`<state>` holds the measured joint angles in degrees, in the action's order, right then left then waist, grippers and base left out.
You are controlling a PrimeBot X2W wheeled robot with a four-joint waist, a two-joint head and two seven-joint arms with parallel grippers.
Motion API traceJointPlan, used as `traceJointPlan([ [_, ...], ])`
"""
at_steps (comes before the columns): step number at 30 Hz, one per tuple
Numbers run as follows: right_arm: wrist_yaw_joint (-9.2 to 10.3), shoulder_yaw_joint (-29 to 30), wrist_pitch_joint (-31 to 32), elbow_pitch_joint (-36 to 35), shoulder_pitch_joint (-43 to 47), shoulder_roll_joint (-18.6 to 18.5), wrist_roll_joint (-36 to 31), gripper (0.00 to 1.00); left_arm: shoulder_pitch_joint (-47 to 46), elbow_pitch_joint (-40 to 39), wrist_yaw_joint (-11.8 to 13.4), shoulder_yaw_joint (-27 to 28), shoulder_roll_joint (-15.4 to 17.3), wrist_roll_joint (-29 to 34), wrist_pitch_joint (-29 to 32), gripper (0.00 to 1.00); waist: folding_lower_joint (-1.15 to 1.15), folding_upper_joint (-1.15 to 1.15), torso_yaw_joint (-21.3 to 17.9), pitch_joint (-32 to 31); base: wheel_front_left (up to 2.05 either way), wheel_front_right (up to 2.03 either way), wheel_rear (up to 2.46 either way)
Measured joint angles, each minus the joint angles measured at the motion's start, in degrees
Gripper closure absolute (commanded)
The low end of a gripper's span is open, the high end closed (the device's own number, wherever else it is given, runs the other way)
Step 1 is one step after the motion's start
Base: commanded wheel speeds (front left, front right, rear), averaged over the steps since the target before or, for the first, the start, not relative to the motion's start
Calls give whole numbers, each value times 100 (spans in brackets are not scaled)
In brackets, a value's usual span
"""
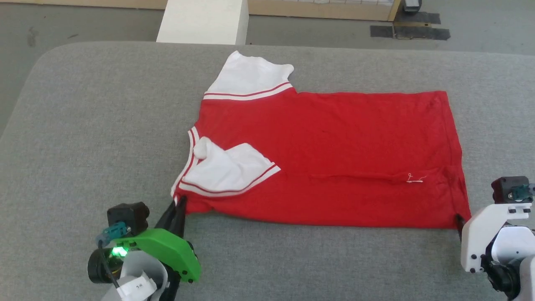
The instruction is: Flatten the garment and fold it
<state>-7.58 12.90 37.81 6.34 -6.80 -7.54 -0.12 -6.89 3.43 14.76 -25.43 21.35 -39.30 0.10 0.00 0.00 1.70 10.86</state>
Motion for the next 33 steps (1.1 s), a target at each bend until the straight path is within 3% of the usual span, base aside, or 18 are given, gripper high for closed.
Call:
traceJointPlan([
  [5,0,74,0,365,-141,120,-122,0,-4,-197,103,-63,22,143,13,100,0,0,63,139,0,0,0],
  [6,0,69,5,415,-176,124,-115,21,-4,-215,113,-83,22,144,33,100,0,0,69,167,0,0,0],
  [7,0,58,11,457,-202,124,-89,75,-4,-220,119,-100,22,146,35,100,0,0,73,188,0,0,0],
  [8,2,25,18,495,-231,122,-56,100,-4,-220,119,-114,23,151,41,100,0,0,76,213,0,0,0],
  [19,0,-32,27,590,-221,27,371,100,95,-55,111,-137,110,112,136,100,0,0,34,-45,0,0,0],
  [28,-2,-66,622,-349,600,-243,836,100,955,-270,118,-19,328,-327,346,100,0,0,-87,-564,0,0,0],
  [33,-1,45,843,-711,1125,-157,925,100,1315,-253,94,-197,437,-415,593,100,0,0,-201,-670,0,0,0],
])
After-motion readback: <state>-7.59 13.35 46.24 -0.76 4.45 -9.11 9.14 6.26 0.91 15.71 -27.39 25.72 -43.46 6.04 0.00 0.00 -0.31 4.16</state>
